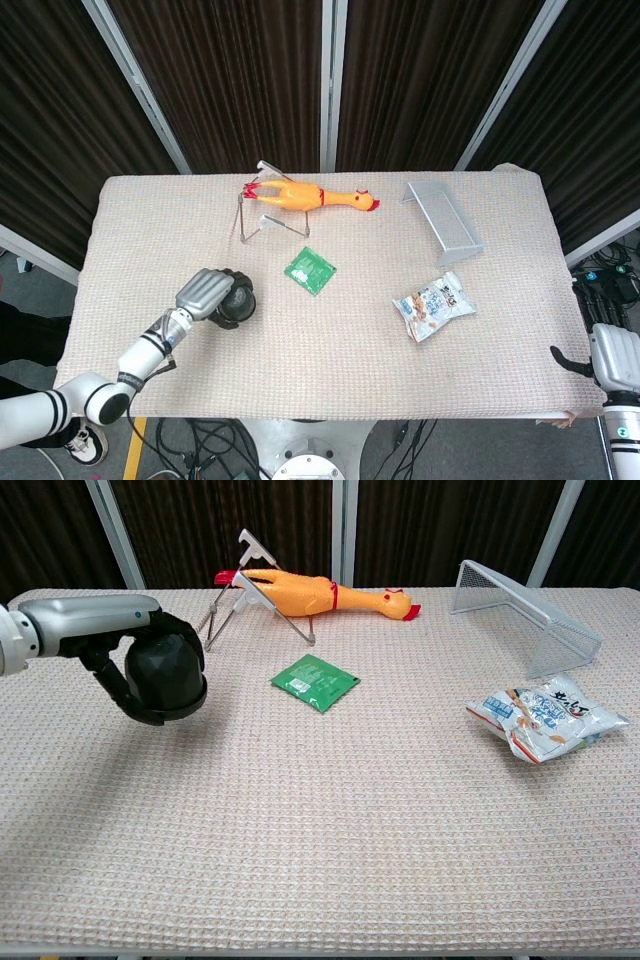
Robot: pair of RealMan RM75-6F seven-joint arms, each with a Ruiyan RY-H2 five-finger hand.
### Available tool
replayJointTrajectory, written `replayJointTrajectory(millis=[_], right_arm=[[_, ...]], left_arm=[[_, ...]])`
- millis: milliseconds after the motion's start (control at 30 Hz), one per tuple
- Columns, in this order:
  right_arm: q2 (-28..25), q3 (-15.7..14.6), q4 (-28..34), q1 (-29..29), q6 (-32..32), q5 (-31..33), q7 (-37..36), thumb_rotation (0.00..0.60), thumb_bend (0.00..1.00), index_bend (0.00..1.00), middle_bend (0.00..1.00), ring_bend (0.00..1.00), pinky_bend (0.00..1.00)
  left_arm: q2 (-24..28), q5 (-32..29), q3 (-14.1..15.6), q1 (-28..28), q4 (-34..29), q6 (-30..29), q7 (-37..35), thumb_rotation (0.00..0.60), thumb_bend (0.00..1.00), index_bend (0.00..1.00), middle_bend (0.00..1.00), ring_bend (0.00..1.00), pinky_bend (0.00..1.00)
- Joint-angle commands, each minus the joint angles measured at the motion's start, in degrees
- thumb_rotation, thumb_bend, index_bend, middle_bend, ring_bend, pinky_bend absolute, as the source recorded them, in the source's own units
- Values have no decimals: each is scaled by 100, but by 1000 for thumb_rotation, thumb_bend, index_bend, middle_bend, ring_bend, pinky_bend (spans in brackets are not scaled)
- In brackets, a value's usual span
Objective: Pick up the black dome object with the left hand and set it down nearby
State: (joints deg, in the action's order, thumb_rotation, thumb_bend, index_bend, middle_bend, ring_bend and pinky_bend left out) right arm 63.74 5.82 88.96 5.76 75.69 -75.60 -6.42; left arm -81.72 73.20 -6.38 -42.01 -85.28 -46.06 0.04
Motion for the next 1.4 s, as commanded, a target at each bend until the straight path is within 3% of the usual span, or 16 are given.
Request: replayJointTrajectory(millis=[33, 200, 300, 433, 600, 700, 767, 867, 1000, 1067, 1133, 1267, 1400], right_arm=[[13, 13, -9, 7, -10, 18, 1, 600, 131, 0, 0, 0, 0], [28, 10, 2, 25, -47, 30, 51, 600, 131, 0, 0, 0, 0], [30, 16, 14, 33, -64, 43, 51, 600, 131, 0, 0, 0, 0], [12, 19, 10, 23, -53, 37, 12, 600, 131, 0, 0, 0, 0], [2, 29, -44, -5, -59, 83, -88, 600, 130, 0, 0, 0, 0], [35, 9, -104, -5, -116, 109, -103, 600, 130, 0, 0, 0, 0], [56, 6, -125, 5, -137, 109, -98, 600, 131, 0, 0, 0, 0], [94, -1, -135, 30, -162, 83, -69, 600, 131, 0, 0, 0, 0], [138, -30, -130, 44, -196, 58, -35, 600, 131, 0, 0, 0, 0], [144, -46, -137, 46, -221, 52, -42, 600, 131, 0, 0, 0, 0], [132, -53, -137, 47, -240, 50, -61, 600, 130, 0, 0, 0, 0], [121, -27, -184, 25, -214, 82, -142, 600, 130, 0, 0, 0, 0], [125, -22, -215, 22, -227, 91, -184, 600, 131, 0, 0, 0, 0]], left_arm=[[-197, 156, -26, -66, -206, -71, -90, 600, 212, 389, 441, 316, 415], [-560, 654, -125, -278, -699, -237, -177, 600, 213, 389, 441, 316, 415], [-713, 778, -205, -340, -688, -436, 45, 600, 213, 389, 441, 316, 415], [-781, 422, -383, -267, 59, -661, 358, 600, 213, 390, 441, 316, 413], [-402, -506, -645, -231, 1337, -240, 353, 600, 213, 395, 441, 316, 412], [-204, -790, -817, -212, 1703, -183, 261, 600, 213, 396, 441, 316, 412], [-117, -800, -824, -190, 1575, -145, 149, 600, 213, 396, 441, 316, 412], [-62, -344, -570, -111, 801, -200, -75, 600, 213, 396, 441, 316, 410], [-355, 890, 10, 32, -500, -699, -210, 600, 213, 396, 442, 316, 410], [-606, 1286, 197, 66, -696, -918, -188, 600, 213, 396, 443, 316, 410], [-722, 1354, 178, 37, -537, -987, 4, 600, 213, 396, 443, 316, 412], [-697, 512, -236, -68, 157, -653, 153, 600, 213, 396, 443, 316, 412], [-573, -589, -629, -257, 1401, -6, 329, 600, 213, 396, 443, 316, 412]])
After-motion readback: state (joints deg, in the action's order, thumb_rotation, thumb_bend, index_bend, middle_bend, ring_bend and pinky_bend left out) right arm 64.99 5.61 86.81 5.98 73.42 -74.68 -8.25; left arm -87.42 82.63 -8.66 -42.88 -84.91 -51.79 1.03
